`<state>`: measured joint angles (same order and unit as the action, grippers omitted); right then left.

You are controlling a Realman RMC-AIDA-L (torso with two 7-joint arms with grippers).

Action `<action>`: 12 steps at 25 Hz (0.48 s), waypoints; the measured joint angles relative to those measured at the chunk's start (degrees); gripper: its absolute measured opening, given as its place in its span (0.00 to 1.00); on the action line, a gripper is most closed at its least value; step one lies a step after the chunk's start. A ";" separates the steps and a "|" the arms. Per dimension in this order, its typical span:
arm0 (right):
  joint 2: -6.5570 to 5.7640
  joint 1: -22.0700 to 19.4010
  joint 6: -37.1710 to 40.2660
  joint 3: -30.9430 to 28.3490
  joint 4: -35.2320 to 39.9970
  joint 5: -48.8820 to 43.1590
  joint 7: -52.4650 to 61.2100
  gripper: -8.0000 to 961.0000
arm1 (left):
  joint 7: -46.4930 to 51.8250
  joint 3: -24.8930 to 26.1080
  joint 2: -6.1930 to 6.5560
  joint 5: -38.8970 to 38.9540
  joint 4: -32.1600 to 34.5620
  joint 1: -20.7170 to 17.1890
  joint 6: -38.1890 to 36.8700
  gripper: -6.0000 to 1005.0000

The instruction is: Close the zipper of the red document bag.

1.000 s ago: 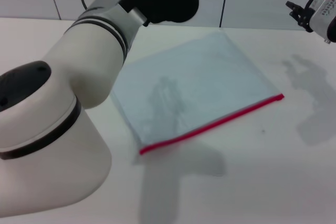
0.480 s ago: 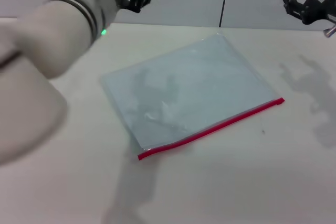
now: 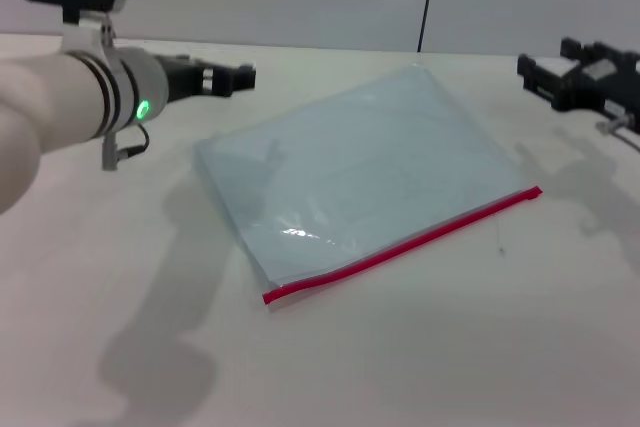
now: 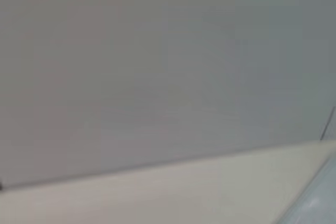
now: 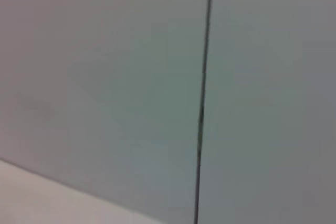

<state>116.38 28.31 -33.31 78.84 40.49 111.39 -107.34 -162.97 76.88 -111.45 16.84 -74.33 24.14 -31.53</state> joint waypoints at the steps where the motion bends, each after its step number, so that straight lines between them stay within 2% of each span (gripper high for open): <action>1: 0.04 0.23 0.00 0.07 -1.09 0.11 -0.04 0.68 | 0.00 -0.14 -0.10 0.06 1.98 0.55 0.25 0.87; 8: 0.01 6.33 0.39 0.12 -14.25 0.65 -0.67 0.68 | 0.01 -2.69 -0.38 -0.67 11.12 5.13 0.30 0.86; 12: 0.12 8.06 1.00 -0.06 -17.87 0.83 -1.44 0.68 | 0.02 -4.54 -0.38 -1.19 16.51 7.42 0.77 0.86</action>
<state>116.50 36.37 -32.31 78.78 22.61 112.22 -108.78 -162.95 72.33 -111.83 15.65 -57.82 31.56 -30.75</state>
